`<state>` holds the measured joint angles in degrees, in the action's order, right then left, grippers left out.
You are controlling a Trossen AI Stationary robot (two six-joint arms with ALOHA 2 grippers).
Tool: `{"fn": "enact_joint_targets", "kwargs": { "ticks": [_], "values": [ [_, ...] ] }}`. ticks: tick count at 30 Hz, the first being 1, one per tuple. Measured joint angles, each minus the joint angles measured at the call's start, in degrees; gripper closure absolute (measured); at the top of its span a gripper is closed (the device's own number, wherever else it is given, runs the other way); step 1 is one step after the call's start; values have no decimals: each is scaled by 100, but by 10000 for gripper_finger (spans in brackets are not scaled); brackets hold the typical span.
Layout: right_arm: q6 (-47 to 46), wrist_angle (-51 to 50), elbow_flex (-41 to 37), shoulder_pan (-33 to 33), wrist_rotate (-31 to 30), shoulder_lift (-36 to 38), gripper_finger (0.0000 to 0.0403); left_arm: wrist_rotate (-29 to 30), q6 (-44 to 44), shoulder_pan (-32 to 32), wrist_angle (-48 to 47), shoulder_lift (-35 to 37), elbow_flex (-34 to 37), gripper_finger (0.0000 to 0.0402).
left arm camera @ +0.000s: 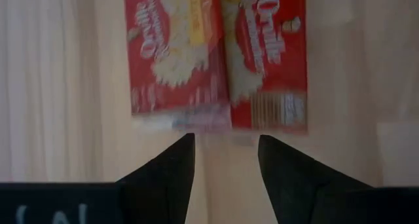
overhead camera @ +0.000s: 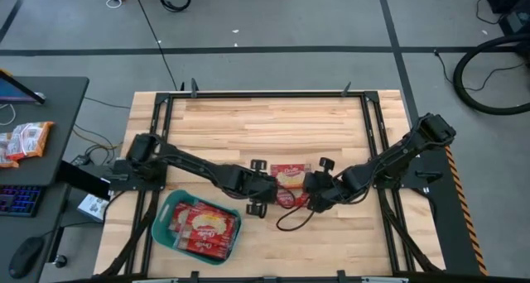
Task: Sort popcorn bags into baskets
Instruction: Put the popcorn bag into the blue bin
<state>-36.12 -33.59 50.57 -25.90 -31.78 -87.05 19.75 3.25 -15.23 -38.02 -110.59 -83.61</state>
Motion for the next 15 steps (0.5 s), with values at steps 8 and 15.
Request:
{"fn": "enact_joint_targets", "kwargs": {
  "ticks": [8, 15],
  "values": [
    [-949, -720, 2, -364, -294, 4, 314, 65, -627, 84, 987, -508, 0, 212],
    [-1365, -1093, 2, -575, -464, 5, 314, 122, -698, 166, 1423, -682, -6, 186]
  ]
}}
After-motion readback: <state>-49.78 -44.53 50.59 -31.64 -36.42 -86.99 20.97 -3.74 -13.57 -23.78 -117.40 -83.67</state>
